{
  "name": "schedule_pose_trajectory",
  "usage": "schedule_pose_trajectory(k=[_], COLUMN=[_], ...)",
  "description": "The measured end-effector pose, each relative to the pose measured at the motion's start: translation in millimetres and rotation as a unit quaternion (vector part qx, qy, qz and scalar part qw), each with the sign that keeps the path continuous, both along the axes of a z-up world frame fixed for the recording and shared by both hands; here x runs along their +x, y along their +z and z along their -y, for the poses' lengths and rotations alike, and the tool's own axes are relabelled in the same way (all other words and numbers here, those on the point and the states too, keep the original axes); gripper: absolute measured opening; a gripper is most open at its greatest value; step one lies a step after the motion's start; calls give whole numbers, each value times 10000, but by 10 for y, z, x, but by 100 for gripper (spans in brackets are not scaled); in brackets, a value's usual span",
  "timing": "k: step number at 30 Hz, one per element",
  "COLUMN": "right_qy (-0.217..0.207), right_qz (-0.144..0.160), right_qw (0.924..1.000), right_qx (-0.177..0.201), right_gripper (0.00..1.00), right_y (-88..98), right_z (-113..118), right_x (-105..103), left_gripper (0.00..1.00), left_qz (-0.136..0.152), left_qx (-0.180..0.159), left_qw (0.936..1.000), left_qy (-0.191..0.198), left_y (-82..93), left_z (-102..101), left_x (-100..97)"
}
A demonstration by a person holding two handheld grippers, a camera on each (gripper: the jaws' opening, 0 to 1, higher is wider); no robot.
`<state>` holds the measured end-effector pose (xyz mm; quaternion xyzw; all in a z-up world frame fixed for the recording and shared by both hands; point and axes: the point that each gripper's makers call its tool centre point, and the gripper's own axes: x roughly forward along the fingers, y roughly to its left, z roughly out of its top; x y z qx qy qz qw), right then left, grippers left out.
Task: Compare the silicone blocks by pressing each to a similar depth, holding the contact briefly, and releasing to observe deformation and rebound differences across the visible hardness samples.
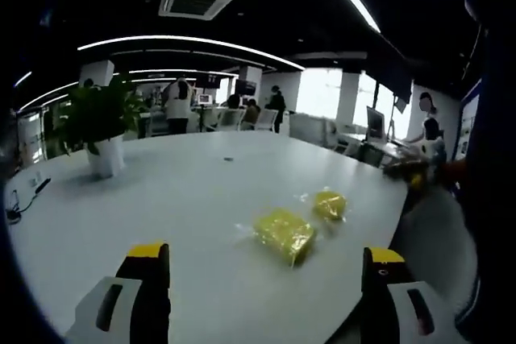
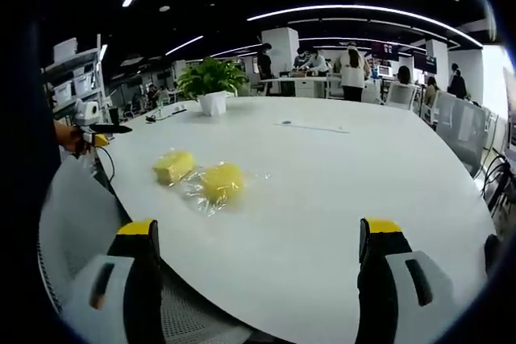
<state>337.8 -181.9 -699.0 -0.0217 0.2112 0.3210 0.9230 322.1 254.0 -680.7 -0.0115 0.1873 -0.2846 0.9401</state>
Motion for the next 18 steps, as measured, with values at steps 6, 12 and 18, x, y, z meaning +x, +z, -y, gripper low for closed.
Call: schedule_pose_trajectory(k=[6, 12, 18], right_qy=[64, 163, 350], right_qz=[-8, -56, 40], right_qw=[10000, 9998, 9994], right_qx=[7, -69, 34], right_gripper=[97, 97, 97], right_y=[-1, -11, 55], right_z=[-31, -40, -102], right_x=[40, 78, 70], left_gripper=[100, 100, 100], left_qz=[-110, -161, -108], left_qx=[-35, -81, -153], left_qw=[9999, 9998, 9997], left_qy=[63, 89, 140], left_y=[-11, -5, 47], left_z=[54, 77, 78], left_x=[-56, -67, -30])
